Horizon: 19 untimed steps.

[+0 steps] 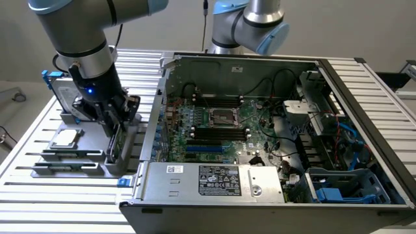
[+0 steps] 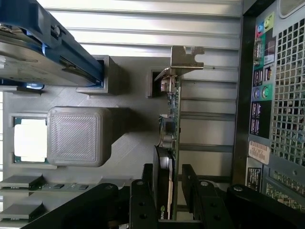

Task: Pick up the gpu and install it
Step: 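Pick up the gpu and move the gpu toward the slot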

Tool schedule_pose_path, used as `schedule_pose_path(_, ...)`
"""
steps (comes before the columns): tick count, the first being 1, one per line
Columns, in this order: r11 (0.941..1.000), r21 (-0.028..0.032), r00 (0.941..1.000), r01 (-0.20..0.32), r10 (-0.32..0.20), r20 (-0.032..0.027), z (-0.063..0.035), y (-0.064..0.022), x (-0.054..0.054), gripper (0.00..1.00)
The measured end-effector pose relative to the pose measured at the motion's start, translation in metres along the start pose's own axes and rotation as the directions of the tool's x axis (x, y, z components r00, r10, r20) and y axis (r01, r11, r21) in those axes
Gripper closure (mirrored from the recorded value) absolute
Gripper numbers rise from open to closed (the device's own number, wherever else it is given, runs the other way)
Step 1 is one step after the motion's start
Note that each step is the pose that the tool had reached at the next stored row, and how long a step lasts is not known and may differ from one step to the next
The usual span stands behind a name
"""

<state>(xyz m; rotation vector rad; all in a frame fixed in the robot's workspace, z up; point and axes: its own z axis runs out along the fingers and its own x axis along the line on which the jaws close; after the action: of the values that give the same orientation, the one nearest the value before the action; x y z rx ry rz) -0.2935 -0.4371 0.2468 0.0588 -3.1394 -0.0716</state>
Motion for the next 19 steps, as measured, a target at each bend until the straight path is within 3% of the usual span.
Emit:
schedule_pose_path(11,1.0,0.0,1.0,-0.004,0.004,0.0,0.0012,0.0,0.0006,0.62)
schedule_pose_path(13,1.0,0.0,1.0,-0.004,0.004,0.0,0.0013,0.0,0.0006,0.64)
schedule_pose_path(14,1.0,0.0,1.0,-0.004,0.004,-0.0001,0.0013,0.0,0.0006,0.71)
schedule_pose_path(19,1.0,0.0,1.0,-0.004,0.004,-0.0002,0.0012,0.0,0.0007,0.73)
